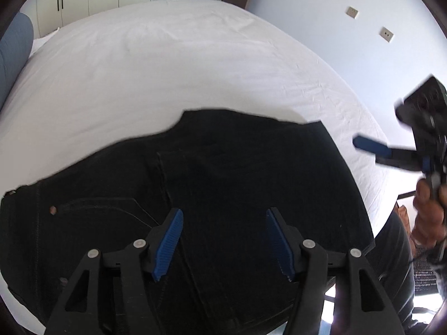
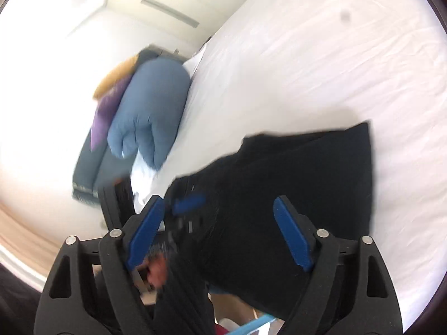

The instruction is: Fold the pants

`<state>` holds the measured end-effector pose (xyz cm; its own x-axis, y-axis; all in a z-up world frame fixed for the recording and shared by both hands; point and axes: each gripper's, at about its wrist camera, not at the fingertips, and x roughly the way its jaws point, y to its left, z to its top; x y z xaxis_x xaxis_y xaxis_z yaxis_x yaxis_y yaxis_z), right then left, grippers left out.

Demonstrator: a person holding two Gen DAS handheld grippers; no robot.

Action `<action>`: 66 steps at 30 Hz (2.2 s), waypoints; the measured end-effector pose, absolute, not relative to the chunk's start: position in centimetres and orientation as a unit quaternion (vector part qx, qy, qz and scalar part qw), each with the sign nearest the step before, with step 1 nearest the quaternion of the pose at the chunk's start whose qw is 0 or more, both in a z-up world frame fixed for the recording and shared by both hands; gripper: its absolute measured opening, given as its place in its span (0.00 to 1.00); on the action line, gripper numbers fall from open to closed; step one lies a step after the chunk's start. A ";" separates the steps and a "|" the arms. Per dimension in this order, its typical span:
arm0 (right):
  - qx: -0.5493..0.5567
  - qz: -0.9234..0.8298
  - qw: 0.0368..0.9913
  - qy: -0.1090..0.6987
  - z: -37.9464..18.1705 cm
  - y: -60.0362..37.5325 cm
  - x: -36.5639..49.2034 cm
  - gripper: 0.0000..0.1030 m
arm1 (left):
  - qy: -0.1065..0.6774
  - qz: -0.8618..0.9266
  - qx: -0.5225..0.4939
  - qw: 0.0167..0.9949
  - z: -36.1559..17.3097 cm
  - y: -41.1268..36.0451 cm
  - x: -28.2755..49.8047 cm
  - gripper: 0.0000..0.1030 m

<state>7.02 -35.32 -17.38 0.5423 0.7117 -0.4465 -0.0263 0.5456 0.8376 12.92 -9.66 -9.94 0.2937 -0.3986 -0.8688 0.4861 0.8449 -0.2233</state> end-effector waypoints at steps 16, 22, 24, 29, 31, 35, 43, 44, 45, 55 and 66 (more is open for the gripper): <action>0.434 0.293 0.695 0.493 -25.8 -34.5 5.7 0.65 | 0.527 -0.263 0.073 0.805 -13.0 -11.5 11.5 0.72; 0.421 0.313 0.672 0.523 -25.6 -29.5 -2.6 0.66 | 0.531 -0.257 0.072 0.805 -13.3 -13.0 11.5 0.73; 0.410 0.300 0.658 0.555 -26.1 -28.8 -4.9 0.66 | 0.531 -0.257 0.073 0.804 -13.3 -13.0 11.6 0.73; 0.396 0.312 0.685 0.526 -22.7 -28.3 -6.5 0.66 | 0.530 -0.258 0.070 0.805 -13.5 -12.7 11.3 0.73; 0.408 0.329 0.699 0.486 -20.7 -29.0 -5.6 0.66 | 0.530 -0.258 0.068 0.805 -13.5 -12.4 11.2 0.73; 0.440 0.339 0.705 0.440 -18.8 -29.7 -2.1 0.66 | 0.529 -0.259 0.060 0.806 -12.7 -11.8 11.0 0.73; 0.478 0.218 0.672 0.522 -26.4 -29.9 4.3 0.49 | 0.525 -0.260 0.038 0.810 -12.4 -10.8 10.8 0.73; 0.469 0.209 0.684 0.518 -26.3 -29.8 4.2 0.48 | 0.523 -0.260 0.032 0.811 -12.2 -10.6 10.7 0.73; 0.468 0.209 0.688 0.514 -25.8 -29.9 4.3 0.48 | 0.521 -0.259 0.024 0.813 -11.9 -10.3 10.7 0.73; 0.443 0.219 0.701 0.514 -22.2 -27.5 4.2 0.51 | 0.408 -0.162 -0.156 0.885 -4.7 3.2 7.0 0.92; 0.447 0.215 0.694 0.522 -23.1 -25.1 4.3 0.71 | 0.403 -0.005 -0.390 0.828 -8.1 19.4 4.9 0.96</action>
